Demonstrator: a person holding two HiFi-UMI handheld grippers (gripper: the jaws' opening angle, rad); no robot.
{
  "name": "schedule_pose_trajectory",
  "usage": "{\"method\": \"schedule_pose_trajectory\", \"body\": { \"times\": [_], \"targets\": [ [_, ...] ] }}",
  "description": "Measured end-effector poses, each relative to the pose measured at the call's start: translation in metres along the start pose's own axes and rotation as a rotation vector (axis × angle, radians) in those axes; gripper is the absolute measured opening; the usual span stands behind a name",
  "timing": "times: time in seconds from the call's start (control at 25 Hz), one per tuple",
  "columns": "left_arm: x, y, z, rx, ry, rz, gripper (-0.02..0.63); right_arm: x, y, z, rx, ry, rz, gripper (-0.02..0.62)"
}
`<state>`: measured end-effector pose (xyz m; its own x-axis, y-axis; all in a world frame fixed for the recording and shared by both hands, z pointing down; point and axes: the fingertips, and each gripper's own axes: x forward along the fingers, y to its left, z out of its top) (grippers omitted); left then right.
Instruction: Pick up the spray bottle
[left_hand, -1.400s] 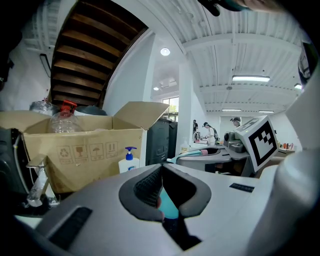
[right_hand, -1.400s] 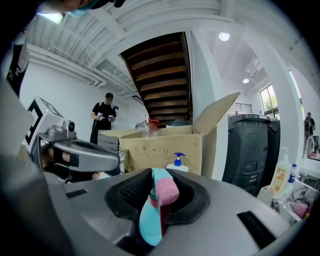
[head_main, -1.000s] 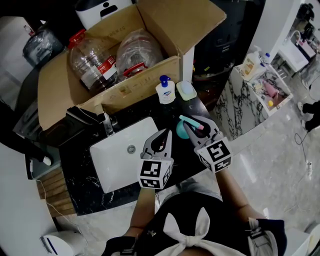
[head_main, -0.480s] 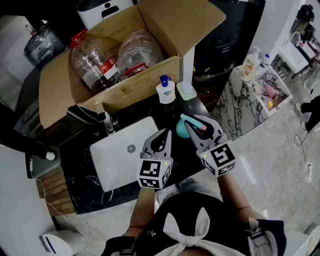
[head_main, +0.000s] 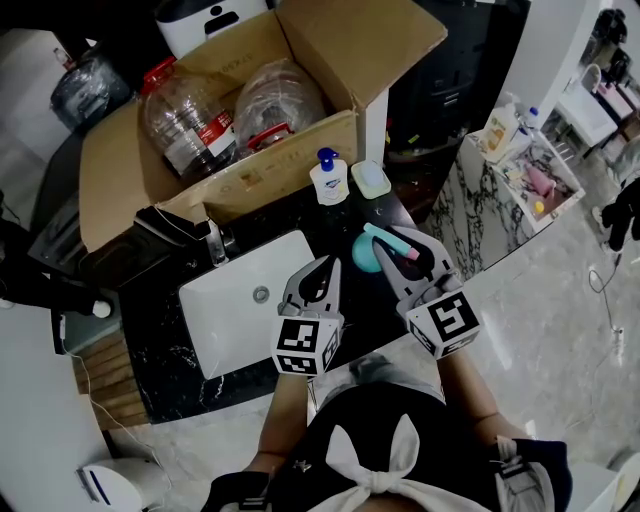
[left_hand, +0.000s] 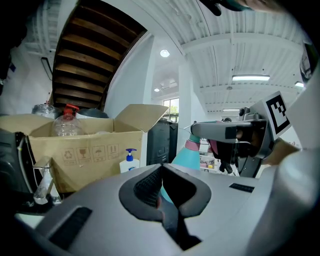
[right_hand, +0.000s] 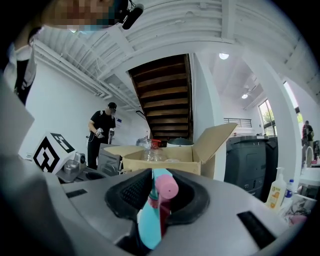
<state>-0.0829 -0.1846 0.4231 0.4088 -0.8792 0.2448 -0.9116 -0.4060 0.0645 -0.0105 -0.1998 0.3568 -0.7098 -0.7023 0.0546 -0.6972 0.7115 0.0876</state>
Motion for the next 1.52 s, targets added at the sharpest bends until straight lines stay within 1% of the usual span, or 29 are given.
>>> {"method": "schedule_pose_trajectory", "body": {
  "times": [0.4, 0.92, 1.52],
  "targets": [
    [-0.008, -0.01, 0.003, 0.014, -0.01, 0.001, 0.028, -0.019, 0.001, 0.01, -0.008, -0.029, -0.023, 0.087],
    [-0.016, -0.023, 0.007, 0.03, -0.016, -0.011, 0.028, -0.033, 0.013, 0.017, -0.023, -0.052, -0.012, 0.087],
    [-0.025, -0.036, 0.001, 0.041, 0.003, -0.023, 0.028, -0.049, 0.019, 0.014, -0.008, -0.047, -0.02, 0.087]
  ]
}}
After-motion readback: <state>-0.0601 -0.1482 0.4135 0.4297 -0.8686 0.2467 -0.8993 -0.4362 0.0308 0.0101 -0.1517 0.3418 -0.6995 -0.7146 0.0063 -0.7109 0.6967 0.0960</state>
